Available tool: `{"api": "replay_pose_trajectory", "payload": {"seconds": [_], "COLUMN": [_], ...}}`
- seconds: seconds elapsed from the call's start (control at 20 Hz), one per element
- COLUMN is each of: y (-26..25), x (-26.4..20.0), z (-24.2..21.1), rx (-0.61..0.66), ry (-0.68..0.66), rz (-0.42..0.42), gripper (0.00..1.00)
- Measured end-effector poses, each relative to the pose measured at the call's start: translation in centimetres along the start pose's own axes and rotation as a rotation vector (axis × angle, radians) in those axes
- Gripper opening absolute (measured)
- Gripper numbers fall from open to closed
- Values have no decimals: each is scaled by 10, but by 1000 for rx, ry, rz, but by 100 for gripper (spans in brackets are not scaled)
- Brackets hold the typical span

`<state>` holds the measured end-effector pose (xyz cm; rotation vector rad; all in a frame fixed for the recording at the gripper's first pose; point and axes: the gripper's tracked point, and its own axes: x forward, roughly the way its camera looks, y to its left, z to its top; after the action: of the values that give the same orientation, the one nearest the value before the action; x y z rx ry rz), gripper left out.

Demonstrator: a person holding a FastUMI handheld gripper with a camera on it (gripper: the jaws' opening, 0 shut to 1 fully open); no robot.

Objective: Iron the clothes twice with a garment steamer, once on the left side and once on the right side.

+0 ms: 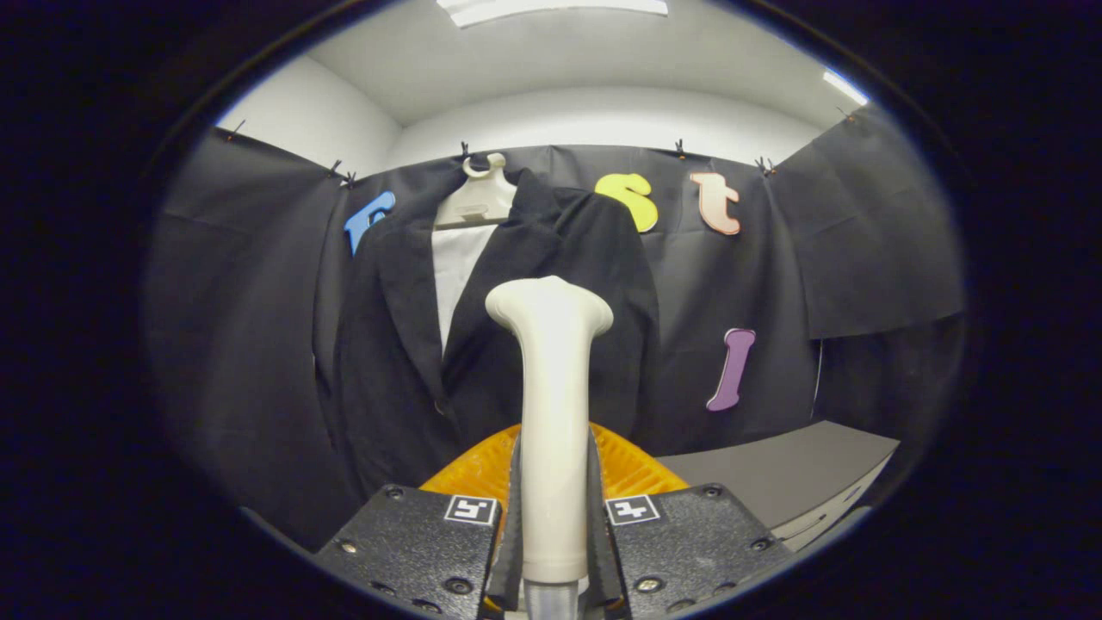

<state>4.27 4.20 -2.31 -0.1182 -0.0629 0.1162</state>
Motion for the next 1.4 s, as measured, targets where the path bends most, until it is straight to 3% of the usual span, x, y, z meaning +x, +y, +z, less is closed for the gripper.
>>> {"api": "replay_pose_trajectory", "payload": {"seconds": [0.9, 1.4], "y": [-1, 10], "x": [-27, -40], "z": [-115, -162], "rx": [-53, -107], "ry": [224, 313], "rz": [-19, 12], "gripper": [33, 33]}}
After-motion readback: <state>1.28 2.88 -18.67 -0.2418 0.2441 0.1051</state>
